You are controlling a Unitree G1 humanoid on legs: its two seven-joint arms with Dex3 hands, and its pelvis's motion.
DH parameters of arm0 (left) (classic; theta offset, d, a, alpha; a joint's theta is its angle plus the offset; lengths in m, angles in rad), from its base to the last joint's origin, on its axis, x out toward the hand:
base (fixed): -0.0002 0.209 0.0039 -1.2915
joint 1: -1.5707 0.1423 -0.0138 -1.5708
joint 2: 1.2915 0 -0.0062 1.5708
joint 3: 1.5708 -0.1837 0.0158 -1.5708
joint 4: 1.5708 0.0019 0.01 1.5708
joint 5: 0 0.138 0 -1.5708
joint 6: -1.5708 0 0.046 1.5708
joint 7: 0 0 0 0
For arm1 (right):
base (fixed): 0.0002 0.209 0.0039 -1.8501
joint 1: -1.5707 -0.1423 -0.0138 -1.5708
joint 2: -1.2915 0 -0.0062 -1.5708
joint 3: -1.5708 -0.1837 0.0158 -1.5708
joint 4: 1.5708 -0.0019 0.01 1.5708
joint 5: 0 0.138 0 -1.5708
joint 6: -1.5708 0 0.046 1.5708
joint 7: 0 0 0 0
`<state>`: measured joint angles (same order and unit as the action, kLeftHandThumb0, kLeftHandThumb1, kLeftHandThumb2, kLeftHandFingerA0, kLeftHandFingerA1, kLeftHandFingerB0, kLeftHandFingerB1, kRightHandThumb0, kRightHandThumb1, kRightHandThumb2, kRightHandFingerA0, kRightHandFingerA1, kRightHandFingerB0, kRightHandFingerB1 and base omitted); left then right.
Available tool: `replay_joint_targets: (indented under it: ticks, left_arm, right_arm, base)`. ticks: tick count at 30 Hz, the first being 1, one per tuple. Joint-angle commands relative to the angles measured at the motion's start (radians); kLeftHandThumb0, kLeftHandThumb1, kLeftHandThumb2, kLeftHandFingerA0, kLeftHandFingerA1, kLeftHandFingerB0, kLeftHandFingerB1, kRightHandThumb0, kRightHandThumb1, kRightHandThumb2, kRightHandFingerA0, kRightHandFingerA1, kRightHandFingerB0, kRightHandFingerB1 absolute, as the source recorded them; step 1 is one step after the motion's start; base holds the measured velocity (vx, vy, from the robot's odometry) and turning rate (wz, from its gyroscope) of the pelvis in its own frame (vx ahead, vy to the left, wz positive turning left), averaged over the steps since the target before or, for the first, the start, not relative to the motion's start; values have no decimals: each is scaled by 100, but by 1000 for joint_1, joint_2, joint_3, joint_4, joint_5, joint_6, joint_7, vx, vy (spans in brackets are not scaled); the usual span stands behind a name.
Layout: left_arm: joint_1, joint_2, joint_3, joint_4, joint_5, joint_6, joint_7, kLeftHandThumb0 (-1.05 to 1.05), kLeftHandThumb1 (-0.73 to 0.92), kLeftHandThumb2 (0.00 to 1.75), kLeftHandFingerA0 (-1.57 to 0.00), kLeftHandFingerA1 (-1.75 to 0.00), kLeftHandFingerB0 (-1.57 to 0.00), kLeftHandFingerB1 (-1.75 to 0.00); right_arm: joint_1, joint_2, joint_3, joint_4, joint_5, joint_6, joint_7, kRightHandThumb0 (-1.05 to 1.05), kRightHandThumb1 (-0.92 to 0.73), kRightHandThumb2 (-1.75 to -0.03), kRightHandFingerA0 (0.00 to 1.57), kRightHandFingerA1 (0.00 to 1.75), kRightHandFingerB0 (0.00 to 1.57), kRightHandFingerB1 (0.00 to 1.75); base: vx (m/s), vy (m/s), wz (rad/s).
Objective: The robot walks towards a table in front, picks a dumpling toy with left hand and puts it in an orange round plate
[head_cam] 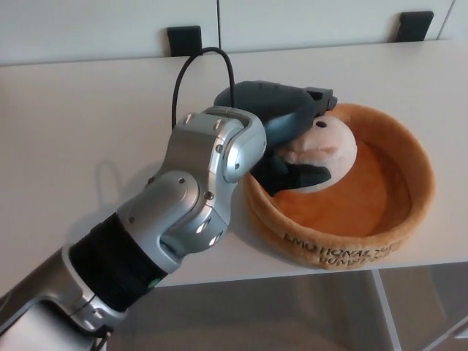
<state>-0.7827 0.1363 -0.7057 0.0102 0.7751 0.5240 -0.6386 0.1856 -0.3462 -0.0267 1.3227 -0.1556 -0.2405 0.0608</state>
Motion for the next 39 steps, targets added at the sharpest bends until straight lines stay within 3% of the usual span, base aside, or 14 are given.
replay_joint_targets:
  ticks: [1,2,8,9,13,14,19,21,26,27,29,33,38,39]
  left_arm:
    - [-4,15,11,-23,24,37,-49,-96,82,128,0,-11,0,-14]
    - [-3,22,7,-37,32,33,-53,-98,83,129,0,-11,0,-10]
    - [-1,31,1,-51,49,28,-61,-98,83,129,0,-11,0,-10]
    - [-3,31,-1,-52,55,29,-62,-99,81,128,0,-11,0,-7]
    - [1,10,-16,-40,107,27,-4,-99,63,100,-2,-14,0,0]
    - [18,-12,-12,-30,118,13,68,-73,45,76,0,-8,0,0]
    - [20,-46,12,-3,104,-32,149,-68,44,76,0,0,0,-4]
    - [-16,-40,4,17,111,-58,143,-58,39,52,0,0,0,0]
    - [-81,-46,7,59,95,-79,97,-35,37,52,0,0,0,-1]
    - [-112,-40,-2,75,93,-86,56,-18,46,53,0,0,0,0]
    - [-144,-34,-6,87,84,-95,18,-35,20,54,0,0,0,-4]
    - [-188,-38,-2,114,69,-93,-31,-17,44,53,0,0,0,-13]
    - [-264,-29,-4,174,53,-108,-113,-12,44,58,0,0,0,-6]
    - [-280,-30,1,190,44,-107,-131,-55,32,56,0,0,0,-5]
  right_arm:
    - [5,-7,2,-4,-3,4,1,-54,-74,-63,59,48,29,30]
    - [6,-6,2,-7,-1,5,2,-58,-61,-91,46,54,21,43]
    - [9,-7,4,-9,-2,3,5,-58,-61,-91,46,54,21,43]
    - [6,-7,3,-6,-2,6,4,-52,-74,-62,60,50,28,30]
    - [3,-8,0,-10,3,1,13,-53,-74,-62,56,48,27,30]
    - [5,-10,2,-14,1,-8,15,-53,-74,-63,55,42,27,30]
    - [-7,-13,18,-11,-15,-3,-2,-56,-69,-63,51,40,25,30]
    - [-12,-11,19,-11,-13,-4,-3,-52,-71,-61,57,69,26,30]
    - [-22,-15,29,-8,-20,-5,0,-59,-59,-83,42,53,19,40]
    - [-25,-16,30,-11,-19,-10,2,-50,-69,-61,43,38,25,29]
    - [-32,-15,35,-9,-25,-9,-2,-50,-69,-61,36,33,25,30]
    - [-40,-17,46,-8,-36,-15,-14,-57,-55,-80,30,45,18,40]
    - [-54,-17,43,-7,-29,-10,-11,-50,-67,-62,40,34,23,30]
    - [-57,-16,41,-7,-28,-7,-11,-57,-54,-79,32,45,17,39]
  base:
    - [0,0,0]
    - [0,0,0]
    - [0,0,0]
    - [0,0,0]
    - [0,0,0]
    - [0,0,0]
    - [0,0,0]
    - [0,0,0]
    - [0,0,0]
    - [0,0,0]
    - [0,0,0]
    - [0,0,0]
    - [0,0,0]
    - [0,0,0]
